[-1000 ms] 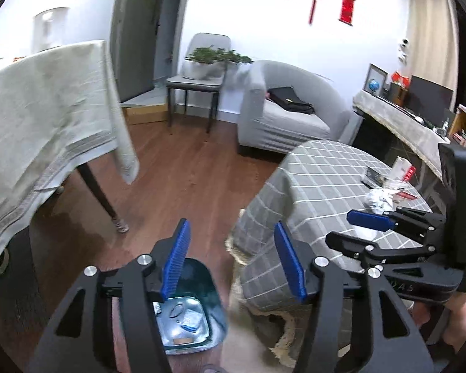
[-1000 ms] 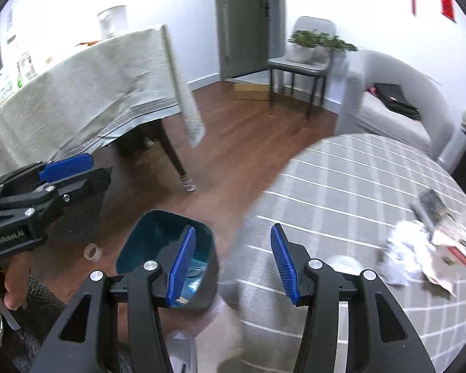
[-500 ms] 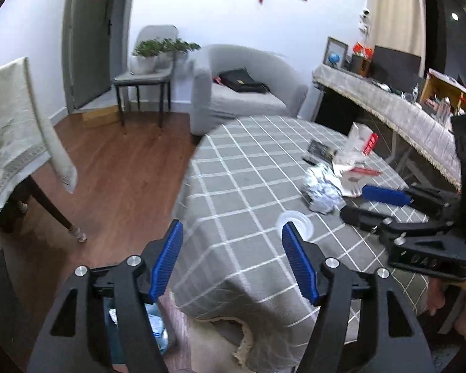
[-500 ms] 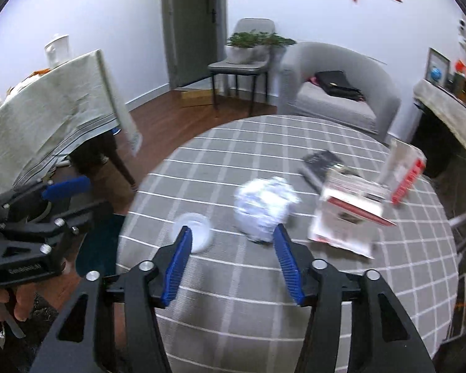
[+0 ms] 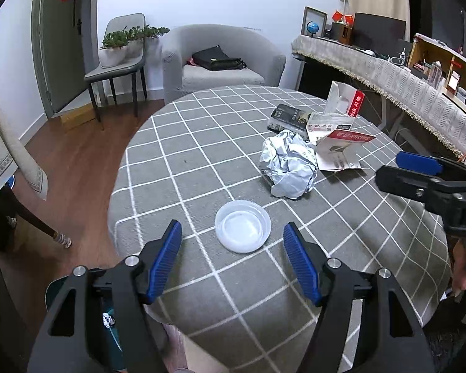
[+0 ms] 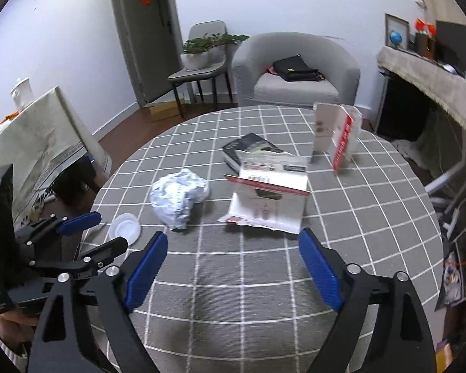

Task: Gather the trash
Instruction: 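Close the left tool on the clear plastic lid while the right tool grasps the white card packaging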

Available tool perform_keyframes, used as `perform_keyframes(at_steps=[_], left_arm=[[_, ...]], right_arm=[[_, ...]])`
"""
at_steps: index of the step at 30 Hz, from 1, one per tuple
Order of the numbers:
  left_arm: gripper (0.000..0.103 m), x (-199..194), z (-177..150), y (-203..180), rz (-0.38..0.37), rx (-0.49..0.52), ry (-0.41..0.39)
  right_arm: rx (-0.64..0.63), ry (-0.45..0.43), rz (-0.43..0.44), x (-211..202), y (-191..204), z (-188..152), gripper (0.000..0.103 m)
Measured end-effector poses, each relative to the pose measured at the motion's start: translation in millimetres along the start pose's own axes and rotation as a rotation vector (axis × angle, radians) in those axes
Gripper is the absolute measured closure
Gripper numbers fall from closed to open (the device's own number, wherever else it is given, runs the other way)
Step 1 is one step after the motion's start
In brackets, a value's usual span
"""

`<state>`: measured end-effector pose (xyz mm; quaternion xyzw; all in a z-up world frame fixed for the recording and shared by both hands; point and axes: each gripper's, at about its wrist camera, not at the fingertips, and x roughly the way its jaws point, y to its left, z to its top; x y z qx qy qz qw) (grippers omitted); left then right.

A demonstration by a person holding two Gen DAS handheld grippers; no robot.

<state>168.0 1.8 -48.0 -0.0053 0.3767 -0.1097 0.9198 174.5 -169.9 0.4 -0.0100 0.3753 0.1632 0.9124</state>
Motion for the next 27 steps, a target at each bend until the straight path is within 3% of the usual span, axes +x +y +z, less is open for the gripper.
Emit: perform_keyframes(at_steps=[4, 6, 9, 27], left_arm=[[0.037, 7, 2, -2, -0.001, -0.009, 0.017], [0.05, 8, 3, -3, 0.015, -0.003, 0.019], [0.061, 10, 3, -6, 0.025, 0.009, 0.018], [0.061, -4, 6, 3, -0.022, -0.061, -0.018]], right_arm=[[0.028, 0.004, -0.017, 3, -10, 2, 0.012], [0.045, 0.014, -0.022, 9, -14, 4, 0.012], [0.066, 0.021, -0.033, 14, -17, 9, 0.012], [0.051, 0.053, -0.145, 66, -16, 43, 0.011]])
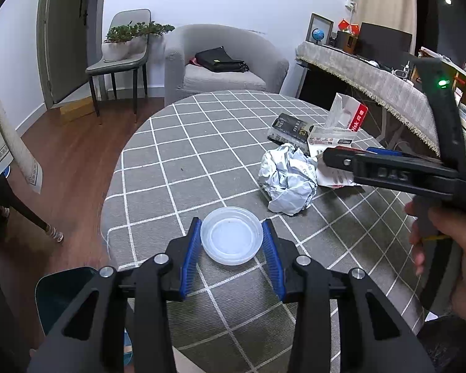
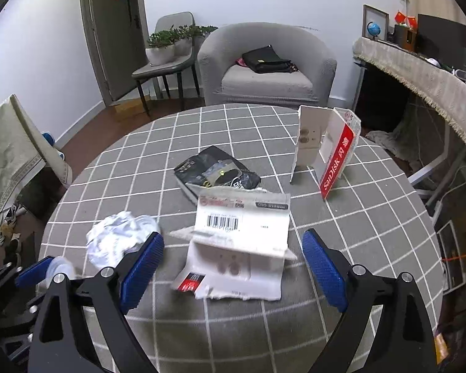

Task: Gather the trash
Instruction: 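Close the left tool on the clear plastic lid while the right tool grasps the white card packaging, then carry the plastic lid with the left tool over the teal bin and open it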

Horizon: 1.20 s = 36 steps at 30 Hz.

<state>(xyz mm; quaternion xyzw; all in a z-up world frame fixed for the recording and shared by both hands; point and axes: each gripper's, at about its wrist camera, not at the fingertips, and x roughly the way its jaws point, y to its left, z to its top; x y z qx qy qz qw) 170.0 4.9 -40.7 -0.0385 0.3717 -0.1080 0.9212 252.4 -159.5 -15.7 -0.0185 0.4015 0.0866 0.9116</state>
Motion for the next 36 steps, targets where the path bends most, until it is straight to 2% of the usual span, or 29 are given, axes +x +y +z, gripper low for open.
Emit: perform_keyframes(at_steps=[5, 9, 10, 12, 13, 17, 23, 28, 31, 36], left_arm=[[0.061, -7, 1, 2, -0.03, -0.031, 0.002], [0.061, -18, 5, 1, -0.018, -0.022, -0.002], [0.061, -22, 7, 3, -0.011, -0.023, -0.002], [0.061, -30, 9, 8, -0.004, -0.038, -0.005], [0.061, -34, 11, 12, -0.002, -0.049, -0.004], [0.061, -46, 15, 20, 0.036, -0.061, 0.0], [0.061, -66, 14, 36, 0.066, -0.07, -0.015], [0.061, -76, 14, 62, 0.096, -0.078, -0.013], [0.061, -80, 15, 87, 0.119, -0.07, -0.013], [0.061, -88, 13, 130, 0.12, -0.115, -0.021]], right_arm=[[0.029, 0.004, 0.001, 4, -8, 5, 0.012], [0.057, 0.005, 0.021, 3, -12, 8, 0.013], [0.055, 0.018, 0.024, 4, -11, 8, 0.015], [0.047, 0.042, 0.04, 9, -8, 8, 0.026], [0.038, 0.042, 0.038, 9, -6, 9, 0.026], [0.008, 0.012, 0.021, 3, -4, 12, 0.026], [0.033, -0.053, 0.076, -25, -1, 15, 0.026], [0.016, -0.103, 0.167, -43, 35, 24, 0.026], [-0.041, -0.114, 0.165, -42, 66, 32, 0.026], [-0.157, -0.088, 0.178, -34, 121, 37, 0.026]])
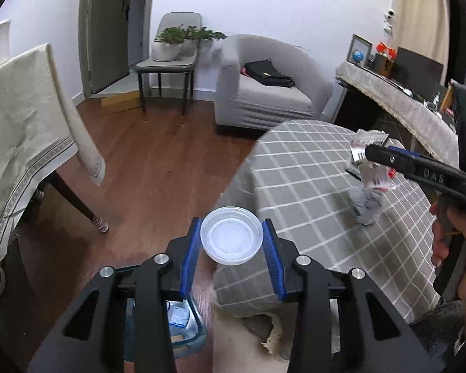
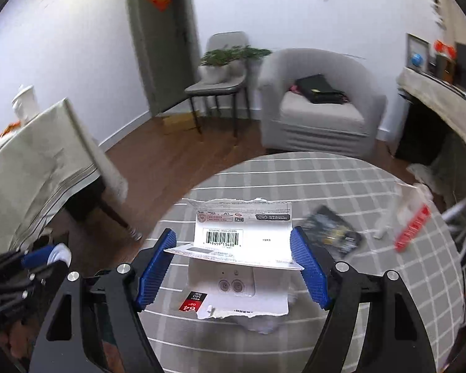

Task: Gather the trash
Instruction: 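Carry the plastic lid with the left tool over the teal bin and open it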

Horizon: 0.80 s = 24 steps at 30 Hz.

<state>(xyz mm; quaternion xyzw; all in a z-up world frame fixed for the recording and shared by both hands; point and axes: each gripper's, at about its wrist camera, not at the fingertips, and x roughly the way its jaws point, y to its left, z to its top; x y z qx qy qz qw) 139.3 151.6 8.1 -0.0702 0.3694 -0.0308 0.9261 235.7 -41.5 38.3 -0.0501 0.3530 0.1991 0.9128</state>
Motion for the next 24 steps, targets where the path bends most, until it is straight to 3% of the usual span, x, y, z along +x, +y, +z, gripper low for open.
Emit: perform_keyframes(at_steps=[13, 24], left_arm=[[0.061, 17, -31, 84, 0.061, -0.088, 0.035], [0.061, 57, -84, 140, 0.111, -0.148, 0.199]], right_arm=[[-0.165, 0.056, 0.165, 50, 108, -3, 0.026], [-0.264, 0.134, 0.3, 84, 187, -25, 0.026]])
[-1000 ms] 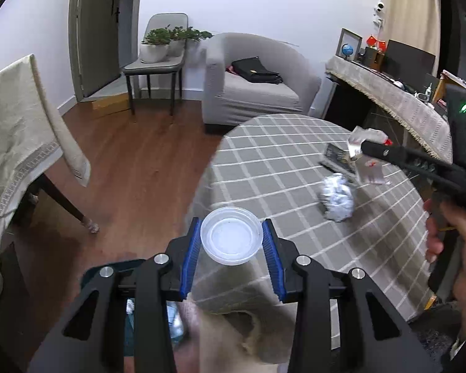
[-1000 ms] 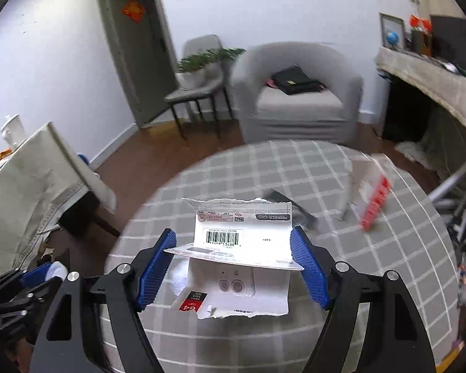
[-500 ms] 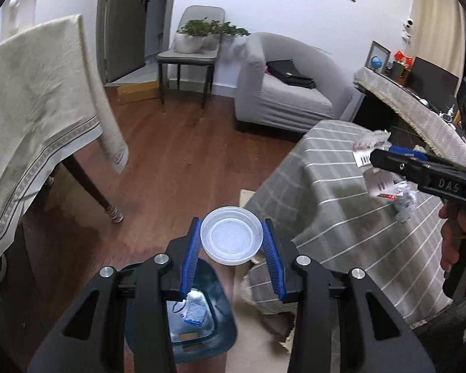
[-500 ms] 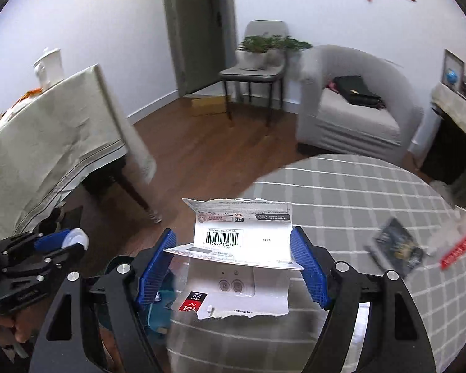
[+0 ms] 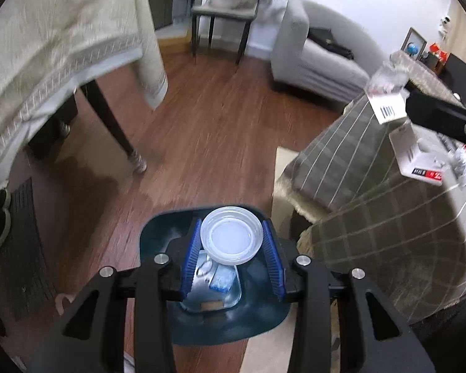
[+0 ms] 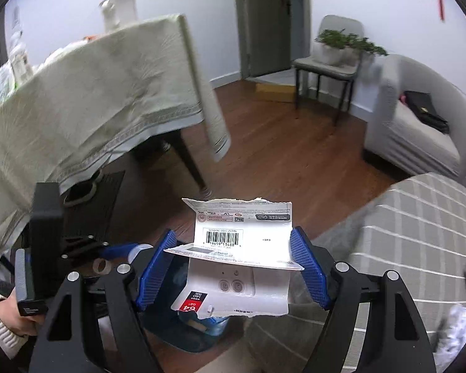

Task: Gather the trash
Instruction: 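Carry the plastic lid with the left tool over the teal bin and open it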

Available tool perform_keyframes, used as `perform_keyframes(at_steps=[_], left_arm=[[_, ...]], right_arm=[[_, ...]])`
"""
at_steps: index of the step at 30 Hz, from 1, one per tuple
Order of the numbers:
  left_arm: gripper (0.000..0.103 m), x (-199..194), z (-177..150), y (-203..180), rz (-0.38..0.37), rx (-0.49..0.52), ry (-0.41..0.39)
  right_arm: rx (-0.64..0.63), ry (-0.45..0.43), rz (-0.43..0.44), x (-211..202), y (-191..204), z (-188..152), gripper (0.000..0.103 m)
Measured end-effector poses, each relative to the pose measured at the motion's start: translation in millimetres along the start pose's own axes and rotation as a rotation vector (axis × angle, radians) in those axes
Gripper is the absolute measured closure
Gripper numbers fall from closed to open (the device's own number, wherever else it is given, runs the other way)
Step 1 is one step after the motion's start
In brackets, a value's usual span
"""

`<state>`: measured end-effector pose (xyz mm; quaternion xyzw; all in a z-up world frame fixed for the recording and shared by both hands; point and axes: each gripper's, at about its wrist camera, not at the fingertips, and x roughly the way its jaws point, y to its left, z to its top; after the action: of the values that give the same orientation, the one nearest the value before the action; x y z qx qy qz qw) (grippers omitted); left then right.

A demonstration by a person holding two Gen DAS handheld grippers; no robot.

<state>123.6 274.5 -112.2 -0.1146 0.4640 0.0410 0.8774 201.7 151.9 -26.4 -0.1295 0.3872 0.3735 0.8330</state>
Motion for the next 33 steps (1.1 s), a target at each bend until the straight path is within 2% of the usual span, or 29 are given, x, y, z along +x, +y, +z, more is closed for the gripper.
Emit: perform_keyframes(at_steps=[8, 13, 28, 29, 31, 33], left_arm=[[0.061, 29, -30, 23, 0.059, 0.012, 0.128], [0.061, 42, -45, 33, 0.03, -0.007, 0.194], [0.061, 68, -81, 54, 0.05, -0.023, 0.324], [0.06, 69, -82, 55, 0.05, -0.023, 0.328], [0.052, 68, -84, 57, 0.044, -0.031, 0.325], [0.051, 67, -84, 58, 0.044, -0.03, 0.32]], right_arm=[[-0.006, 0.092, 0.059, 47, 20, -3, 0.026], [0.001, 0.159, 0.102, 77, 30, -13, 0.026], [0.002, 0.311, 0.17, 142, 50, -38, 0.026], [0.0, 0.322, 0.171, 146, 52, -40, 0.026], [0.001, 0.34, 0.179, 153, 55, -43, 0.026], [0.0, 0.362, 0.182, 159, 56, -47, 0.026]])
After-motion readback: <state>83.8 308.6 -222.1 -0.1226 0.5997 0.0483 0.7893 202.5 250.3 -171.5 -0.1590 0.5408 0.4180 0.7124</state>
